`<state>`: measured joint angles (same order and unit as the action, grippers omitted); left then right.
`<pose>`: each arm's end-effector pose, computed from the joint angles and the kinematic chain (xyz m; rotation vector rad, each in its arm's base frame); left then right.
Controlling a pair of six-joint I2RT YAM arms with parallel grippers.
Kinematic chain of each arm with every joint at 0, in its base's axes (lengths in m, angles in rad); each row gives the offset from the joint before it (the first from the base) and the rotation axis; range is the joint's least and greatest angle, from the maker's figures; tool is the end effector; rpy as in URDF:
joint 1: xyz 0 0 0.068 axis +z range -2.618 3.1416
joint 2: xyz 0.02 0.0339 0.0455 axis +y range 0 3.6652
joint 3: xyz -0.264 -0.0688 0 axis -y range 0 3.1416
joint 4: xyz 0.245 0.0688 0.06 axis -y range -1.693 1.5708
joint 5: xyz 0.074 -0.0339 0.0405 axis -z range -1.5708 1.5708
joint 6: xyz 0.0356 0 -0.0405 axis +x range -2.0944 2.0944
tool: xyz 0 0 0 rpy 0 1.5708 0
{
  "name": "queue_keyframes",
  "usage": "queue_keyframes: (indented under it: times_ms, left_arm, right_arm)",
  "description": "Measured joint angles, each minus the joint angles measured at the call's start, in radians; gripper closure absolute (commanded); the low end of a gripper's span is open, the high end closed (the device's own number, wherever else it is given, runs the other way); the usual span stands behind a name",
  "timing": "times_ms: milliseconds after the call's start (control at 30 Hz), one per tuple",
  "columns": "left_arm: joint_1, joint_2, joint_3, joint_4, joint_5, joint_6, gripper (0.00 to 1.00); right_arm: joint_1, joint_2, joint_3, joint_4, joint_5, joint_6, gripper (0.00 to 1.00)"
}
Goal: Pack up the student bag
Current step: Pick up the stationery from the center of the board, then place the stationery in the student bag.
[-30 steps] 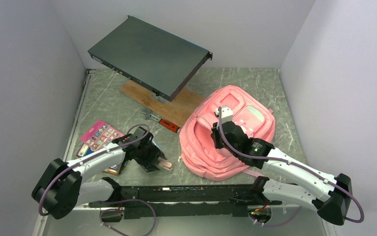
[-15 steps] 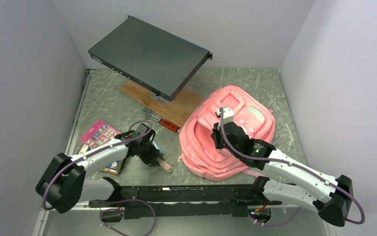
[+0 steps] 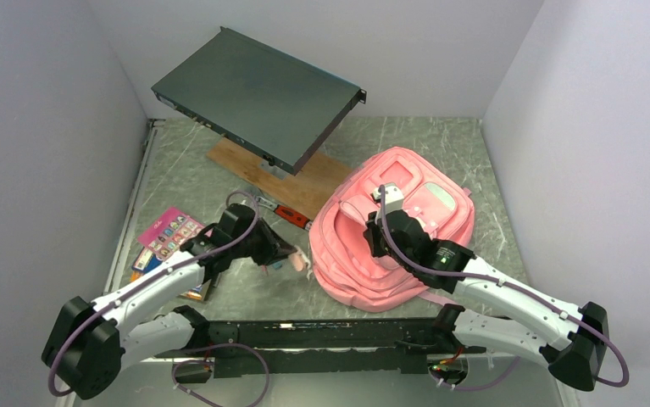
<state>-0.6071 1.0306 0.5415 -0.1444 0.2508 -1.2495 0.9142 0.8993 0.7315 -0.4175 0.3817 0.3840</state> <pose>0.1725 -0.1306 0.2135 -0.6385 2.4249 -1.2033 0.1305 0.1476 0.2793 -0.3430 2.1024 0.3616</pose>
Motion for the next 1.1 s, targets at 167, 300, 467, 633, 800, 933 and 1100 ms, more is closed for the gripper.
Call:
queue_keyframes:
  times_ms: [167, 300, 467, 633, 800, 933, 1100]
  left_arm:
    - [-0.036, 0.097, -0.018, 0.334, 0.11, 0.017, 1.0]
    - [-0.107, 0.214, 0.034, 0.482, 0.124, 0.058, 1.0]
    - [-0.189, 0.313, 0.135, 0.526, 0.083, 0.125, 1.0]
    - [-0.224, 0.43, 0.224, 0.531, 0.0, 0.146, 1.0]
    - [-0.23, 0.565, 0.247, 0.575, -0.06, 0.092, 1.0]
    - [-0.246, 0.646, 0.29, 0.595, -0.084, 0.02, 0.95]
    - [-0.257, 0.675, 0.332, 0.588, -0.113, -0.035, 0.73]
  right_arm:
    - [0.0, 0.0, 0.001, 0.0, -0.01, 0.014, 1.0]
    - [-0.001, 0.0, 0.001, 0.0, -0.025, 0.026, 1.0]
    - [-0.001, -0.002, 0.003, 0.0, -0.037, 0.038, 1.0]
    - [-0.003, -0.023, 0.003, 0.0, -0.043, 0.043, 1.0]
    - [-0.003, -0.03, 0.003, 0.0, -0.048, 0.043, 1.0]
    - [-0.005, -0.027, 0.003, -0.002, -0.039, 0.043, 1.0]
    - [-0.009, -0.03, 0.003, -0.003, -0.016, 0.043, 1.0]
